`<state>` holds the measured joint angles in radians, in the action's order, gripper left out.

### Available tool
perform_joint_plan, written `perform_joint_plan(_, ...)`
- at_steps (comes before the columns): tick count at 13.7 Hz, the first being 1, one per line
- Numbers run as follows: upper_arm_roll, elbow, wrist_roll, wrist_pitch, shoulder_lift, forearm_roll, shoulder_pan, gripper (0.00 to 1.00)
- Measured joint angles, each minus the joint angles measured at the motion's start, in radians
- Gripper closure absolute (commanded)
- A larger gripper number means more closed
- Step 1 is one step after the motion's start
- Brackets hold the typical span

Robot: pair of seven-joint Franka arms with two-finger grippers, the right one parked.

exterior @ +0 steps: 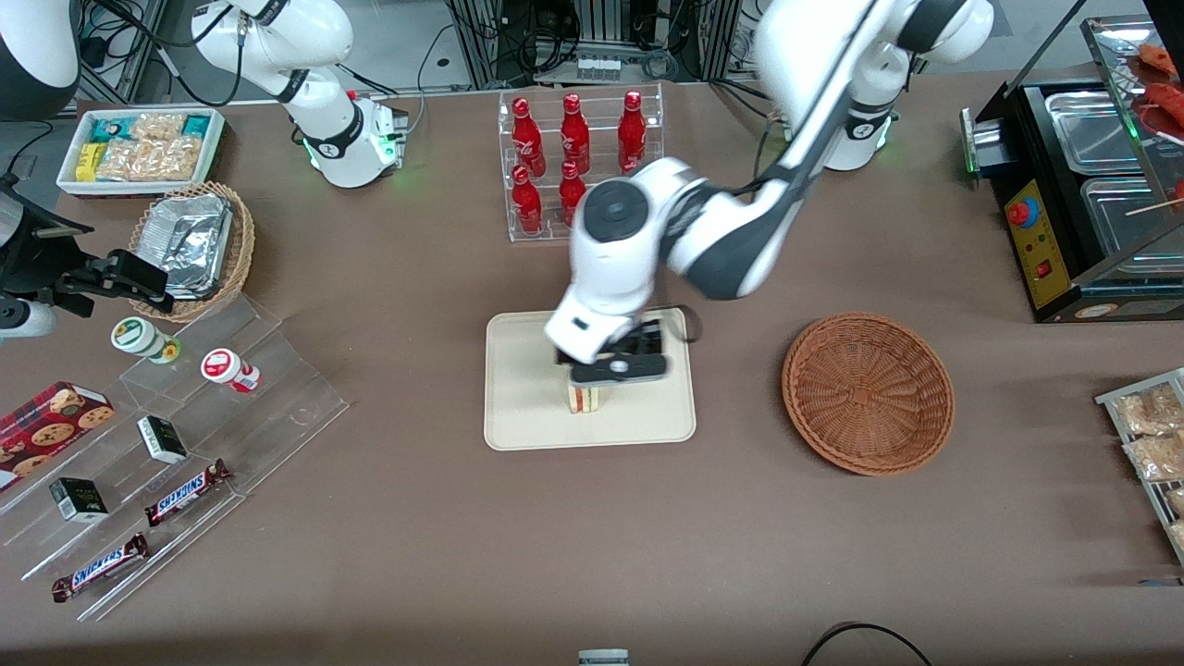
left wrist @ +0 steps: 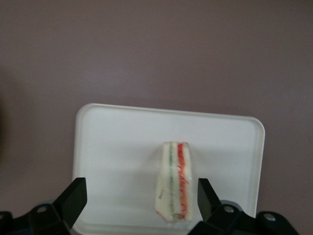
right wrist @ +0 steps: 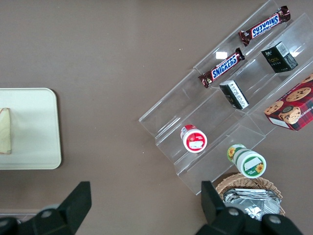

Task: Place sandwich from basket to tray

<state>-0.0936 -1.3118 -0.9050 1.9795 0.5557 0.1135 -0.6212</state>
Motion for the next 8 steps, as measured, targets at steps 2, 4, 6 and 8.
perform_joint_plan(2,0.002,-0.053,0.003,-0.036,-0.104,-0.001,0.071,0.0)
perform_joint_plan(4,0.004,-0.151,0.061,-0.053,-0.212,-0.002,0.134,0.0)
perform_joint_plan(6,0.005,-0.272,0.143,-0.058,-0.319,-0.002,0.188,0.0)
perform_joint_plan(8,0.006,-0.358,0.241,-0.074,-0.408,-0.029,0.246,0.0)
